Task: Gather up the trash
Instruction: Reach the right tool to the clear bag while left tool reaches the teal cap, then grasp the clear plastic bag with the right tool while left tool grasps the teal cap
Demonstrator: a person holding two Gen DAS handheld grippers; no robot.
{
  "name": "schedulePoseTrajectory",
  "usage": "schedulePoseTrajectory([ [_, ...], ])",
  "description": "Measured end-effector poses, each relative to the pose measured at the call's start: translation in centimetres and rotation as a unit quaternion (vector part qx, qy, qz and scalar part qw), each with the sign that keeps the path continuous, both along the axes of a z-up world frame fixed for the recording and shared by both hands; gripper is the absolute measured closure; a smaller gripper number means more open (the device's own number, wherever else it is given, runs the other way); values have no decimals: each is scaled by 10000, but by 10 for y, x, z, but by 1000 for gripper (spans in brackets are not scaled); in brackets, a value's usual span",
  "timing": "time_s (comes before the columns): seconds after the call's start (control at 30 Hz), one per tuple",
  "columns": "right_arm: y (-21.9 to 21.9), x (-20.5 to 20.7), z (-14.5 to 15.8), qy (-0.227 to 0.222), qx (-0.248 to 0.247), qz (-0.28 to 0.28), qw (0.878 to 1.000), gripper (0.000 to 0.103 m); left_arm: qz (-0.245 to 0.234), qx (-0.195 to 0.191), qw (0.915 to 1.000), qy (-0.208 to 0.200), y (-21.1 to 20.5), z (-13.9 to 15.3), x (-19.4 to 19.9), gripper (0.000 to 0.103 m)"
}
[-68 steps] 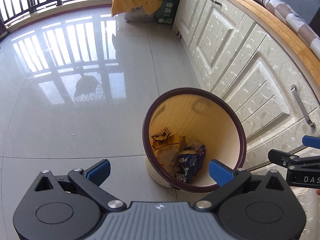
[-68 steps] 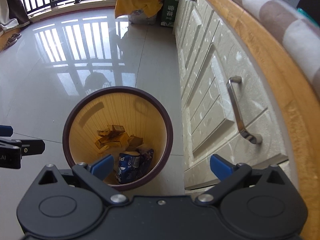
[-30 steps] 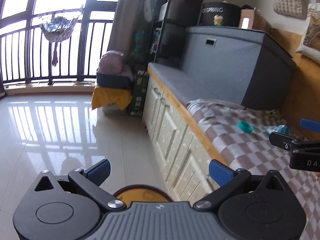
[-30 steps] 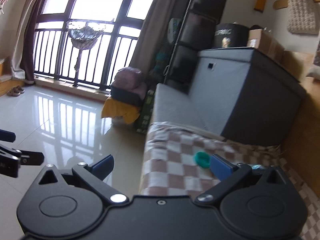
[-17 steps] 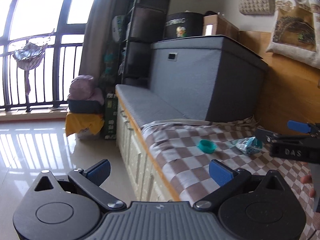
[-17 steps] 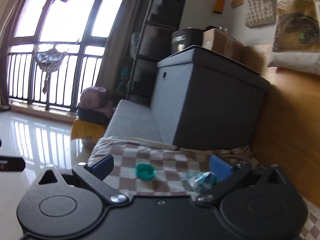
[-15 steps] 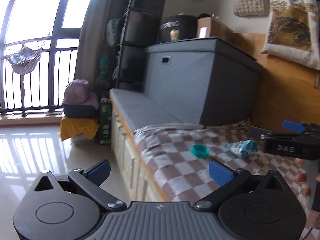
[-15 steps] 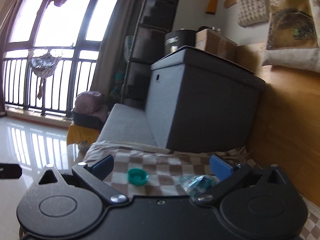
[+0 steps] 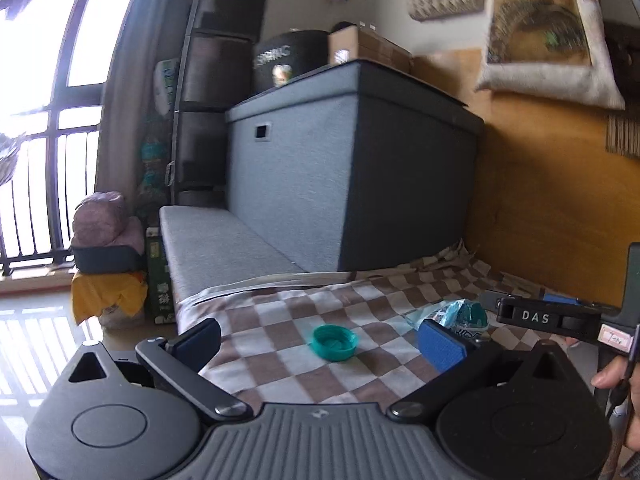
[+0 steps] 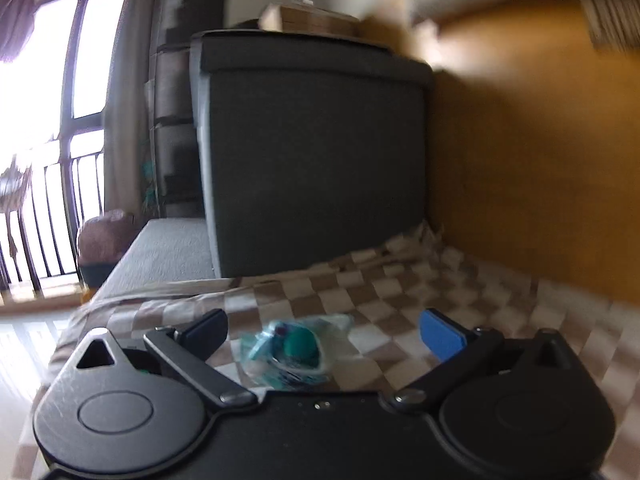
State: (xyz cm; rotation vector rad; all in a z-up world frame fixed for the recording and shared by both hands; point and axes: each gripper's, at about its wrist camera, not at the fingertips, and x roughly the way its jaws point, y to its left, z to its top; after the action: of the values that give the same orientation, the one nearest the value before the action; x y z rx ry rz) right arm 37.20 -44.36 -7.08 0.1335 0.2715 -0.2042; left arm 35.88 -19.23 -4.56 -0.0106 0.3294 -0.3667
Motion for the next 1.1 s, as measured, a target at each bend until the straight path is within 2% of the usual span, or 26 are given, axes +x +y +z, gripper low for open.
schedulePoseTrajectory([
  [0.07,-13,3,-10,-13,375,-26,9993,6,-29,44,10000,53,-12,-5,10,0],
  [0.1,-18,5,-14,-16,546,-13,9985,15,-32,41,9999,116,-18,-7,16,0],
  [0.2,-28,10,-25,3,965,137,9952,27,-167,-15,9992,360,-29,-15,36,0],
  [0.33,-32,15,-30,-40,1204,183,9926,51,-203,71,9977,650,-41,-27,57,0],
  [0.43,-36,16,-34,-1,1422,123,9898,60,-187,228,9955,898,-49,-36,72,0],
  [0.53,-41,17,-38,14,1594,123,9871,70,-244,442,9947,890,-57,-44,80,0],
  [0.67,-40,15,-37,-43,1552,235,9876,70,-257,930,9922,793,-72,-52,90,0],
  [0.8,-39,19,-39,32,1547,327,9874,71,-111,1020,9916,786,-77,-55,107,0],
  [0.97,-37,34,-39,255,1668,444,9847,78,-15,1123,9894,921,-84,-58,125,0],
  [1.03,-37,39,-40,272,1695,472,9840,80,87,1246,9880,908,-88,-60,127,3],
  [1.1,-40,42,-42,284,1781,482,9824,80,112,1330,9861,986,-90,-63,130,13],
])
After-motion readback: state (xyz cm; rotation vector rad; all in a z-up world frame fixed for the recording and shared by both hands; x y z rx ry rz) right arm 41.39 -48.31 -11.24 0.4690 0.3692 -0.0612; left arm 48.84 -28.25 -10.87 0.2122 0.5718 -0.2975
